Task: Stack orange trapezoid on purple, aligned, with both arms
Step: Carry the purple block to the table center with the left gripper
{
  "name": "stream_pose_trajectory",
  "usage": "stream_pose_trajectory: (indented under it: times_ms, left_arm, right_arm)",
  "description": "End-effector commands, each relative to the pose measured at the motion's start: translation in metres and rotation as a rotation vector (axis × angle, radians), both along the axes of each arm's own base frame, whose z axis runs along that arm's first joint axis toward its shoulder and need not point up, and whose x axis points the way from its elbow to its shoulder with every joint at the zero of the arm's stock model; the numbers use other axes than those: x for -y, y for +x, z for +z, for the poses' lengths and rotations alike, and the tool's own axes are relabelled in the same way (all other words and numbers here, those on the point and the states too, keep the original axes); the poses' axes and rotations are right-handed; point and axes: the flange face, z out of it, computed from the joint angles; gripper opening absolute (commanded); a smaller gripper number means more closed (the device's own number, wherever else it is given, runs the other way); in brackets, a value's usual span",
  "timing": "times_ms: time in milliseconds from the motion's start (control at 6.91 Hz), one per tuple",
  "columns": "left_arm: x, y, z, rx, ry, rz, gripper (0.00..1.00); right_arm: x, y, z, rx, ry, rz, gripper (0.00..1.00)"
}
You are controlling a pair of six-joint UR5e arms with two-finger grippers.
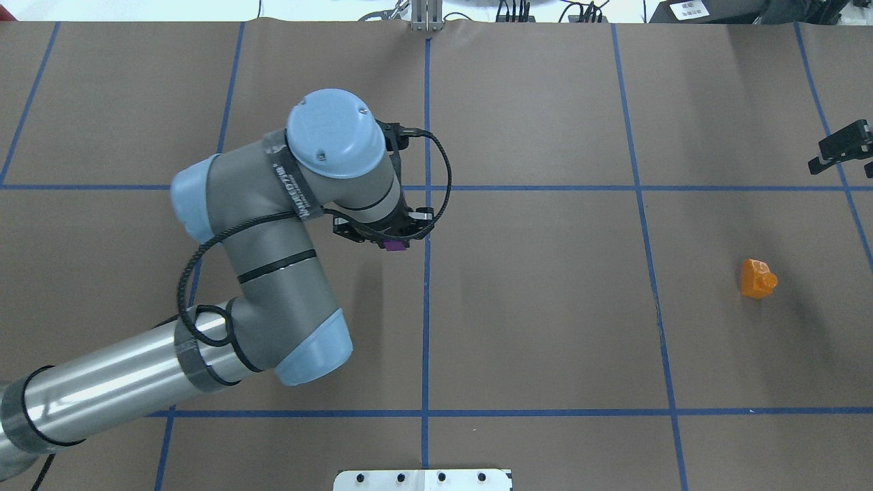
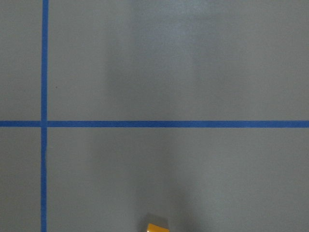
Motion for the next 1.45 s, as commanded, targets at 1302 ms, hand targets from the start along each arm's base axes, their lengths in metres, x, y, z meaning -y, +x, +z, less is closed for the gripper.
stream_pose_trajectory:
  times_ms: [1302]
  left_arm:
    - [0.052,0.063,0.031,0.109,0.356,0.233,0.0]
  right_arm:
    - [-0.001,-0.052,-0.018,0.017,-0.072,0.021,1.0]
